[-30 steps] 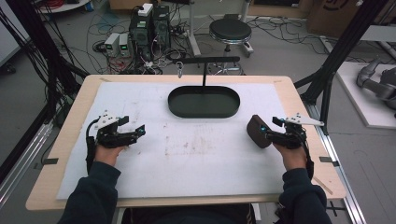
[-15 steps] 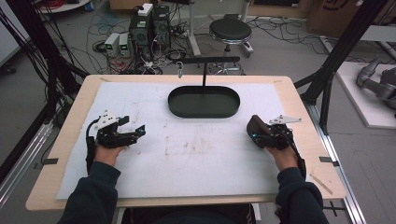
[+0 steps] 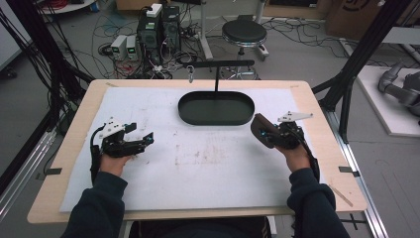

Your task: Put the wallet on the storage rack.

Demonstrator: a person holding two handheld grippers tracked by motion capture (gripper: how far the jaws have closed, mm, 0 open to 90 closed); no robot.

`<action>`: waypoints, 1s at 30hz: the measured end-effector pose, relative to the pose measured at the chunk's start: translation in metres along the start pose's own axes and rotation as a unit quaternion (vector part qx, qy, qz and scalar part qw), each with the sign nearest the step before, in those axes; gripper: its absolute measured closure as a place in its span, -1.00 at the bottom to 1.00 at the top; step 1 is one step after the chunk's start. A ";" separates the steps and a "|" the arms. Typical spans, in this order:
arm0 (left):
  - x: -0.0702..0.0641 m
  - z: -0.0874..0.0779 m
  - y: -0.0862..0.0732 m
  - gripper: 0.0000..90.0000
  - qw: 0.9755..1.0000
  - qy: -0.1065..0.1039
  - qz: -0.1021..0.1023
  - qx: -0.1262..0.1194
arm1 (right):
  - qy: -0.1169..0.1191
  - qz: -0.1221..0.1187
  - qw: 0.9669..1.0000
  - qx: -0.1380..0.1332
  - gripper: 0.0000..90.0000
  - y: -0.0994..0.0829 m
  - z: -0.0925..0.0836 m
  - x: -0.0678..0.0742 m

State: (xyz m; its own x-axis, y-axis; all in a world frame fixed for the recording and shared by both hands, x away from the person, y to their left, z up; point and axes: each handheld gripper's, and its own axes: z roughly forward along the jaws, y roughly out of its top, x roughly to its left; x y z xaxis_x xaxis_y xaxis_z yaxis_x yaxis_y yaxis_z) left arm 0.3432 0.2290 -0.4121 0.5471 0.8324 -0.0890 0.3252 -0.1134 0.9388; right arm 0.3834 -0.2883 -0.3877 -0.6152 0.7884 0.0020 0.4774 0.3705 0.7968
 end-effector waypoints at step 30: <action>0.005 -0.002 -0.001 -0.56 0.999 0.002 0.028 -0.016 | 0.076 0.053 0.996 0.009 0.43 0.107 0.155 0.009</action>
State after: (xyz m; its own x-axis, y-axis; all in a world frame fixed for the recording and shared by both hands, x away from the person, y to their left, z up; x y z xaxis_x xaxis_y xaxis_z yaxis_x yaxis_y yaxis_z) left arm 0.3442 0.2339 -0.4132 0.5614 0.8269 -0.0343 0.2684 -0.1426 0.9527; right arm 0.5266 -0.1655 -0.3958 -0.6484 0.7403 0.1776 0.5545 0.2995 0.7764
